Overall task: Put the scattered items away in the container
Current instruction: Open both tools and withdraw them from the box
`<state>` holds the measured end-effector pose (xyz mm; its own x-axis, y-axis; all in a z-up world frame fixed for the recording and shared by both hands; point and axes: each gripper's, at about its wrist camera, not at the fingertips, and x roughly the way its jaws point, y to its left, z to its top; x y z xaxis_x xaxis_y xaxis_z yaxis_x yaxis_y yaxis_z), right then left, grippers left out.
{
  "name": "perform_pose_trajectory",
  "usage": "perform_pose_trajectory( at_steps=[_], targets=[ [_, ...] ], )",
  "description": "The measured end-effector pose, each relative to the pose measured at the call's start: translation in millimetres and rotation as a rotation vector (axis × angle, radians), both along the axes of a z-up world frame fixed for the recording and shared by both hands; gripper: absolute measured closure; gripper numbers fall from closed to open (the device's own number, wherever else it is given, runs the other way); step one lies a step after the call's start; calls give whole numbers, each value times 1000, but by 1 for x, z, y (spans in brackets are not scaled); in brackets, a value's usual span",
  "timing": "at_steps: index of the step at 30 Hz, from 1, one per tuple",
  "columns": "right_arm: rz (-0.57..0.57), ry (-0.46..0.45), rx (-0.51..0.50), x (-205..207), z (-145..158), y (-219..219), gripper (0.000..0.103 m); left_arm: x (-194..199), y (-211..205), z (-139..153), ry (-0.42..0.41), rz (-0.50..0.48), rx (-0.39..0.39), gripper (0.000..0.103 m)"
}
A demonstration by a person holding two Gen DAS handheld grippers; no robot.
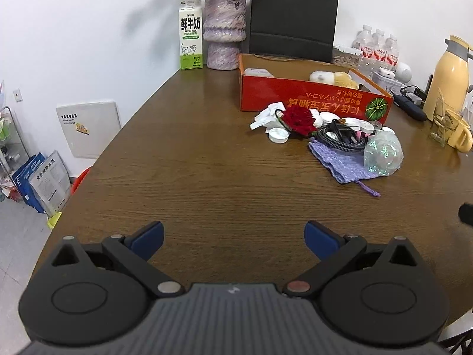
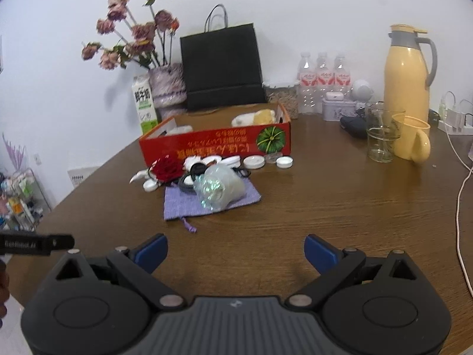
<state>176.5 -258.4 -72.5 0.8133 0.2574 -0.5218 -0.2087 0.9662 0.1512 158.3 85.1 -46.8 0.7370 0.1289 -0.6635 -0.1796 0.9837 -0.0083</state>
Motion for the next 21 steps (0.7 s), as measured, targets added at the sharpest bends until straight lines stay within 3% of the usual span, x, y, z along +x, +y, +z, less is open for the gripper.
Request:
perform_pose_trajectory(
  at_steps=[7, 16, 21],
  targets=[
    [-6, -2, 3, 5, -2, 1, 4, -3, -1, -1, 6, -12, -2, 0],
    [-66, -18, -14, 7, -2, -12, 4, -3, -18, -1, 12, -95, -11, 0],
    [-70, -15, 1, 6, -3, -14, 4, -1, -17, -3, 20, -73, 4, 0]
  ],
)
